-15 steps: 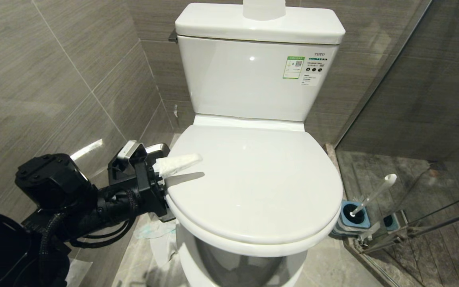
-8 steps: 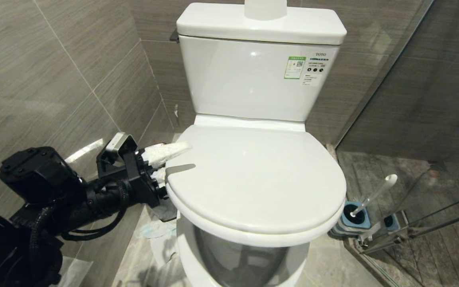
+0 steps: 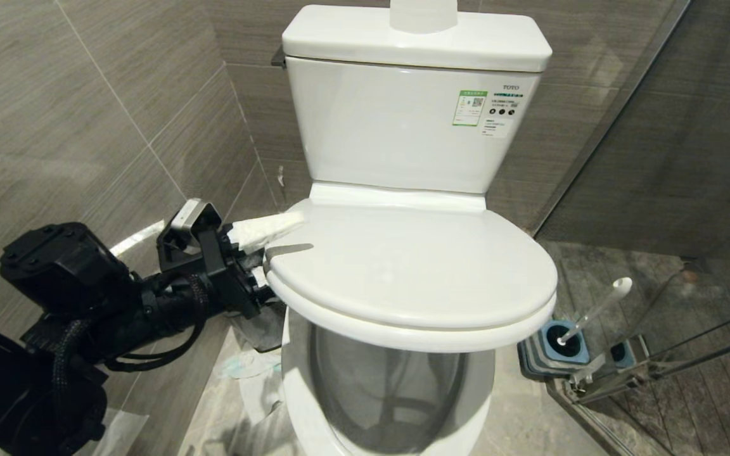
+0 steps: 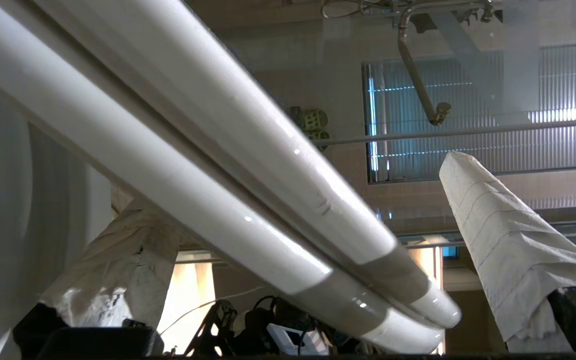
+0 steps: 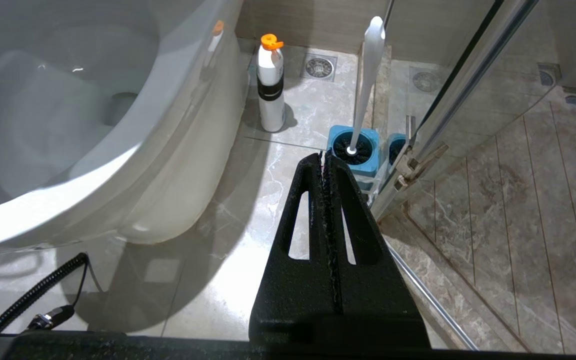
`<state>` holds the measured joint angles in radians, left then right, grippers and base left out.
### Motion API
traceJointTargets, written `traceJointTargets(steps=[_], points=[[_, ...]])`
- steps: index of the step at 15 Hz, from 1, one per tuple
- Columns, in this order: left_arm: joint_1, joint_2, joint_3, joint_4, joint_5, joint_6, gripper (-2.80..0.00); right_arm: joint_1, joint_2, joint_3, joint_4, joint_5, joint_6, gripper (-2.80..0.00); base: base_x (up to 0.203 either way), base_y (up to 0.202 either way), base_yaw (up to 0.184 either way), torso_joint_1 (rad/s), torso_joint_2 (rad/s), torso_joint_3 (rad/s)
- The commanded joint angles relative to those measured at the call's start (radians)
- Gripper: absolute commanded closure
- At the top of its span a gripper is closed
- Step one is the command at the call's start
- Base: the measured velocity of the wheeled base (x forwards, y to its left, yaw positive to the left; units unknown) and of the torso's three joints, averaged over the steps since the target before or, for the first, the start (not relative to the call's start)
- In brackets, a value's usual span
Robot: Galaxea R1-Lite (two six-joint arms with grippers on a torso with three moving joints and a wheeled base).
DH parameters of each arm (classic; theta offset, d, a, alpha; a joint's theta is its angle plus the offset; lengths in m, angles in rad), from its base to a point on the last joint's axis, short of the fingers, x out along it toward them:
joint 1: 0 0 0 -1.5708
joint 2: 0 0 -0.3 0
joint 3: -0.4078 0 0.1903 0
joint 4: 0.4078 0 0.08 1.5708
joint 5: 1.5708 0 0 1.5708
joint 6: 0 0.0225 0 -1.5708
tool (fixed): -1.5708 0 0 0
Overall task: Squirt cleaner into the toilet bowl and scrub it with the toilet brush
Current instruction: Use the left hand to lift the toilet lid slightly
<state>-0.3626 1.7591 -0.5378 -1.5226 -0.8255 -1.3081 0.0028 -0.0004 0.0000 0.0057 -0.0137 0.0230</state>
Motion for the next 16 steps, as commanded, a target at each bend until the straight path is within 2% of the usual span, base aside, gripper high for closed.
traceJointTargets(steps=[1, 4, 16], points=[[-0.002, 0.002, -0.024, -0.007, -0.002, -0.015, -2.80, 0.000, 0.000, 0.002, 0.000, 0.000, 0.000, 0.00, 0.000, 0.000, 0.000, 0.000, 0.00, 0.000], [-0.001, -0.016, -0.068, -0.007, 0.026, -0.080, -2.80, 0.000, 0.000, 0.002, 0.000, 0.000, 0.000, 0.00, 0.000, 0.000, 0.000, 0.000, 0.00, 0.000], [0.004, -0.030, -0.192, -0.007, 0.026, -0.158, -2.80, 0.000, 0.000, 0.002, 0.000, 0.000, 0.000, 0.00, 0.000, 0.000, 0.000, 0.000, 0.00, 0.000]])
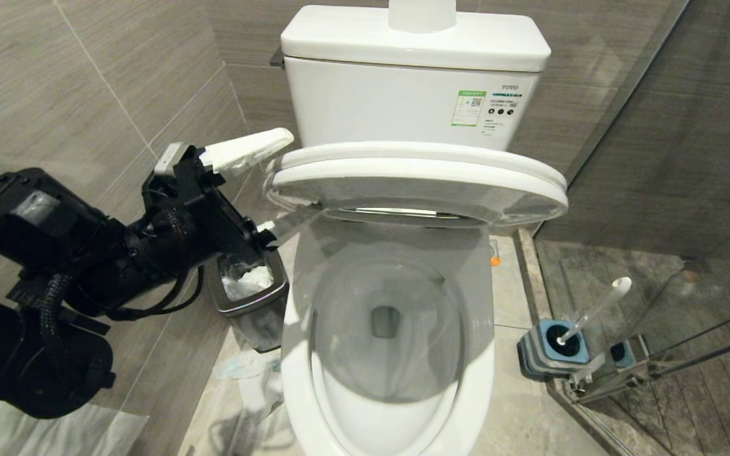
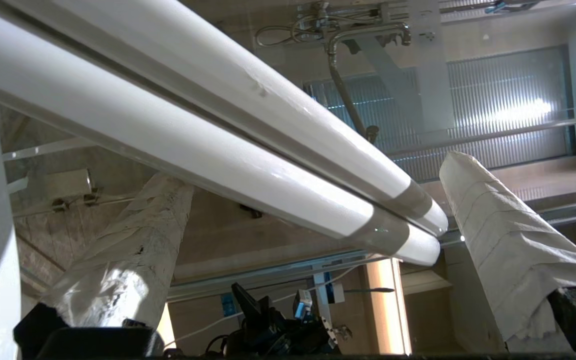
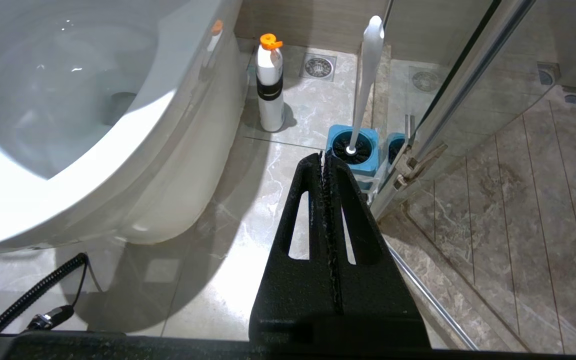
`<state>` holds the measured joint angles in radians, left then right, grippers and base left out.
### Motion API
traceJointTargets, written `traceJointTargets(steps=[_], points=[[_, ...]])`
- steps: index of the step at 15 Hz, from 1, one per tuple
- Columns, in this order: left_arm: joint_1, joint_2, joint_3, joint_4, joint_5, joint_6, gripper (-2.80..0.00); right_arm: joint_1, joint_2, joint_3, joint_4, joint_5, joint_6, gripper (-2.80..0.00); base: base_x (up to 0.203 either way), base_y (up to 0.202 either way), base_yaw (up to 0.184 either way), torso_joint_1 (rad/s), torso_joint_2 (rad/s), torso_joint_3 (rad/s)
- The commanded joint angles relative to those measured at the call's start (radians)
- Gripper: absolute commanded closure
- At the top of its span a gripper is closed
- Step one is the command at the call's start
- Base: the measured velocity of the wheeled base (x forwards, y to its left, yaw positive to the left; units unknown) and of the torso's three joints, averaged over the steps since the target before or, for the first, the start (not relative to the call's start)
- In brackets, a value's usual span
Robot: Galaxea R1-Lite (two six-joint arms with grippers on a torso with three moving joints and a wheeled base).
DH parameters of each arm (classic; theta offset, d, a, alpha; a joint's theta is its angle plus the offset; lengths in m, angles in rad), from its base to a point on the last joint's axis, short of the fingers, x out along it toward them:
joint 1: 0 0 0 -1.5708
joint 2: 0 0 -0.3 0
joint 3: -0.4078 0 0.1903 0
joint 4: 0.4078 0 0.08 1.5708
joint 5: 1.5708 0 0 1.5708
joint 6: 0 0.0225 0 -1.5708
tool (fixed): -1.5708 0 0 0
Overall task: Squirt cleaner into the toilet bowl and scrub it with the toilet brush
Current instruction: Use the left hand to lift the toilet lid slightly
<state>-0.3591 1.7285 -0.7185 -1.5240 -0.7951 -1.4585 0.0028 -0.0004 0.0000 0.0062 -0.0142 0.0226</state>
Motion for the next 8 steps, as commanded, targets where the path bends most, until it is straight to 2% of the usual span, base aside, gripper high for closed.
traceJointTargets(steps=[1, 8], points=[[-0.003, 0.000, -0.019, -0.006, -0.004, -0.009, -2.80, 0.000, 0.000, 0.002, 0.000, 0.000, 0.000, 0.00, 0.000, 0.000, 0.000, 0.000, 0.00, 0.000], [0.000, 0.000, -0.088, -0.006, -0.003, -0.010, -2.80, 0.000, 0.000, 0.002, 0.000, 0.000, 0.000, 0.00, 0.000, 0.000, 0.000, 0.000, 0.00, 0.000]])
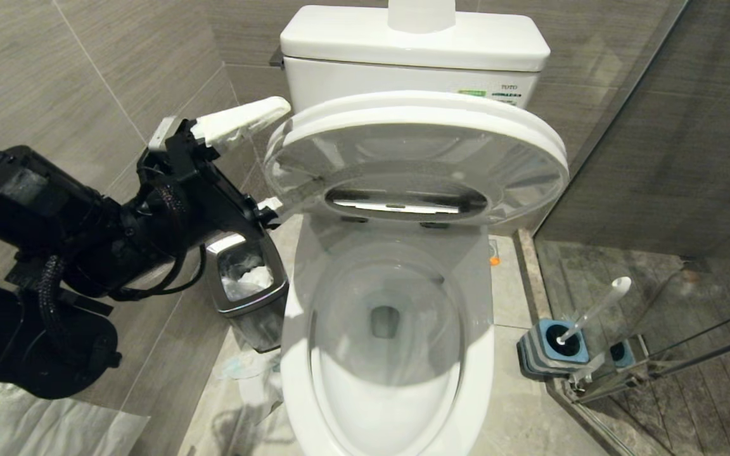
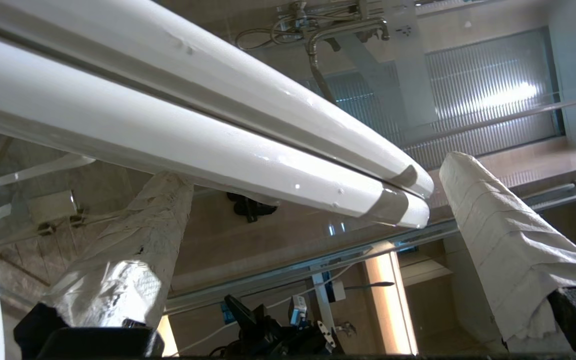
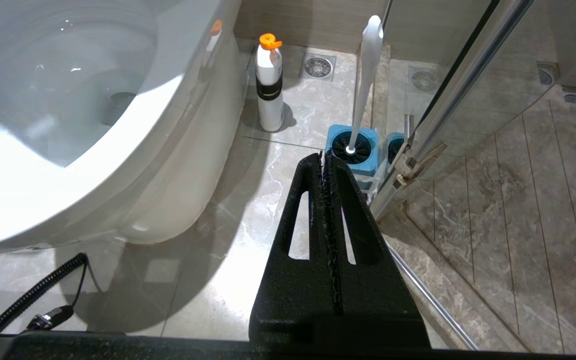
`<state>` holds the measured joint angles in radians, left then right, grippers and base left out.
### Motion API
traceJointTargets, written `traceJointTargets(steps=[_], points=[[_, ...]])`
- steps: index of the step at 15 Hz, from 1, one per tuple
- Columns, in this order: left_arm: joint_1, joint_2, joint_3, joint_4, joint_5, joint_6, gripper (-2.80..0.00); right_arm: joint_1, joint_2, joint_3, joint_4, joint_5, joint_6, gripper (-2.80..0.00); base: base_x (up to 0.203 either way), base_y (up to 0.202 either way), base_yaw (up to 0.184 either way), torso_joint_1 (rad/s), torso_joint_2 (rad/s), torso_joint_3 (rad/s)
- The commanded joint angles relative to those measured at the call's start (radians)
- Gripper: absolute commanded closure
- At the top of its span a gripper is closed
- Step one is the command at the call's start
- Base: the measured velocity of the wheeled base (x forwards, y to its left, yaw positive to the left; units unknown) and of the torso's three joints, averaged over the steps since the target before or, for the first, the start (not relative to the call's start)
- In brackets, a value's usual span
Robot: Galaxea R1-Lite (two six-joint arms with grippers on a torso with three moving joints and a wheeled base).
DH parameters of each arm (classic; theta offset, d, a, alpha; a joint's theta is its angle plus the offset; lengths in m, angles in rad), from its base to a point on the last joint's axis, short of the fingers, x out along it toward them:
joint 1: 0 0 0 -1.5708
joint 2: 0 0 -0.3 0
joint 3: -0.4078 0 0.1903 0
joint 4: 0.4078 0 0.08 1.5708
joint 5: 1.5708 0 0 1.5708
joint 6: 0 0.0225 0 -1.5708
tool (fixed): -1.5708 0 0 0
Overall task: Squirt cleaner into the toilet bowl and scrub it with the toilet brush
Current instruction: Use the left hand to lift the toilet lid slightly
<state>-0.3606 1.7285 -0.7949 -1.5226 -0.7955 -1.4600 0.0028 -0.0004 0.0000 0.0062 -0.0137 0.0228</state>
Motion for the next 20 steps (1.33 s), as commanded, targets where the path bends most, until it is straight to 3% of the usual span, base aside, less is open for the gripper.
traceJointTargets(steps=[1, 8, 14, 20], points=[[0.002, 0.002, -0.015, -0.007, -0.002, -0.008, -2.80, 0.000, 0.000, 0.002, 0.000, 0.000, 0.000, 0.00, 0.000, 0.000, 0.000, 0.000, 0.00, 0.000], [0.002, 0.012, -0.062, -0.007, -0.002, -0.020, -2.80, 0.000, 0.000, 0.002, 0.000, 0.000, 0.000, 0.00, 0.000, 0.000, 0.000, 0.000, 0.00, 0.000], [0.002, 0.045, -0.103, -0.007, 0.002, 0.035, -2.80, 0.000, 0.000, 0.002, 0.000, 0.000, 0.000, 0.00, 0.000, 0.000, 0.000, 0.000, 0.00, 0.000], [0.006, 0.048, -0.149, -0.007, 0.032, 0.038, -2.80, 0.000, 0.000, 0.002, 0.000, 0.000, 0.000, 0.00, 0.000, 0.000, 0.000, 0.000, 0.00, 0.000]])
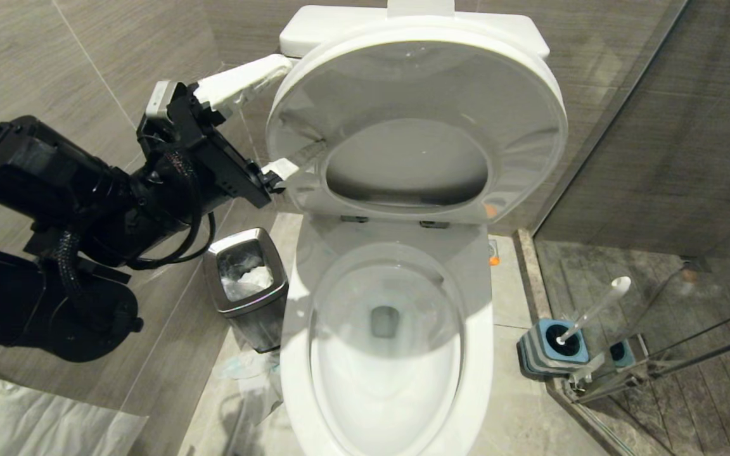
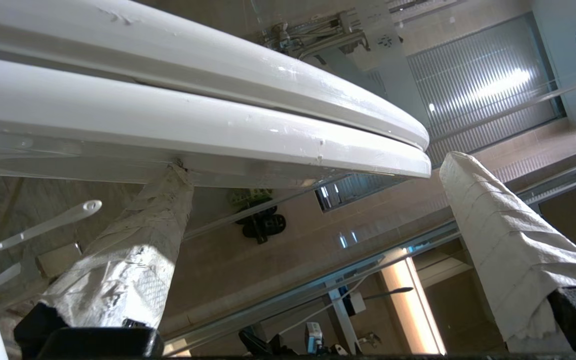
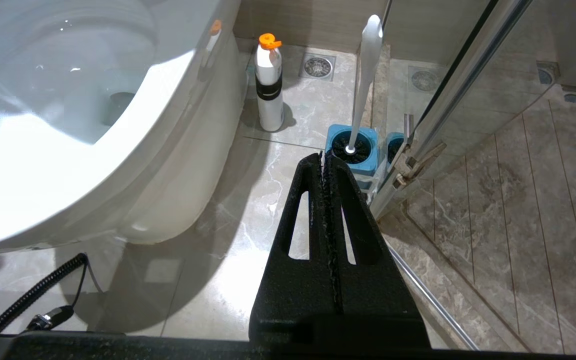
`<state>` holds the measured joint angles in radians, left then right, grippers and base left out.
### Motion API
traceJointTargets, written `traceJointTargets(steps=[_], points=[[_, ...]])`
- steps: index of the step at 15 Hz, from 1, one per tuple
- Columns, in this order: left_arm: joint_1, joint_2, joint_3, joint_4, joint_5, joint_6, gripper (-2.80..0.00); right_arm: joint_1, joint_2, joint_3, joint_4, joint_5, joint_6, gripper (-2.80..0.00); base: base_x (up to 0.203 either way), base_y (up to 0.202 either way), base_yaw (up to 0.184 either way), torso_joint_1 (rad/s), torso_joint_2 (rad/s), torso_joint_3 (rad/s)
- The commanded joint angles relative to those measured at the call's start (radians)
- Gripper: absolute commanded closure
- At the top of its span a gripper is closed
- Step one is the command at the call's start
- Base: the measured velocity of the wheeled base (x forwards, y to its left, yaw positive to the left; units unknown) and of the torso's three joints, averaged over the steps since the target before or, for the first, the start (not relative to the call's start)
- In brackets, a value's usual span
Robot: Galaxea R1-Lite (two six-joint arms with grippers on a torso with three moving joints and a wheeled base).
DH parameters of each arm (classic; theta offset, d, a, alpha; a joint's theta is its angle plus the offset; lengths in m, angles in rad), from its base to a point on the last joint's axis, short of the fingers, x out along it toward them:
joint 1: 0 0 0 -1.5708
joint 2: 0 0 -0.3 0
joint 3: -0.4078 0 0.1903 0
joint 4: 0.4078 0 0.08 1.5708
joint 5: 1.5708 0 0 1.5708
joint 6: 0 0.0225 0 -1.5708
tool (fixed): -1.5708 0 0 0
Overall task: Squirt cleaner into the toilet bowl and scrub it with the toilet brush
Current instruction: Use the left hand to lift the toilet lid slightly
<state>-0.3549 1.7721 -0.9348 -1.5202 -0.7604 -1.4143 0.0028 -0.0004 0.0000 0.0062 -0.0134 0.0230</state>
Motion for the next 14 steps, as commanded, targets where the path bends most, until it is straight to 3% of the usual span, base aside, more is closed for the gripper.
traceJointTargets(steps=[1, 5, 11, 14], points=[[0.001, 0.010, -0.015, -0.010, -0.003, -0.003, -2.80, 0.000, 0.000, 0.002, 0.000, 0.000, 0.000, 0.00, 0.000, 0.000, 0.000, 0.000, 0.00, 0.000], [-0.001, 0.040, -0.022, -0.010, -0.003, 0.087, -2.80, 0.000, 0.000, 0.002, 0.000, 0.000, 0.000, 0.00, 0.000, 0.000, 0.000, 0.000, 0.00, 0.000], [0.002, 0.076, -0.074, -0.010, 0.003, 0.164, -2.80, 0.000, 0.000, 0.002, 0.000, 0.000, 0.000, 0.00, 0.000, 0.000, 0.000, 0.000, 0.00, 0.000], [0.004, 0.090, -0.129, -0.010, 0.039, 0.183, -2.80, 0.000, 0.000, 0.002, 0.000, 0.000, 0.000, 0.00, 0.000, 0.000, 0.000, 0.000, 0.00, 0.000]])
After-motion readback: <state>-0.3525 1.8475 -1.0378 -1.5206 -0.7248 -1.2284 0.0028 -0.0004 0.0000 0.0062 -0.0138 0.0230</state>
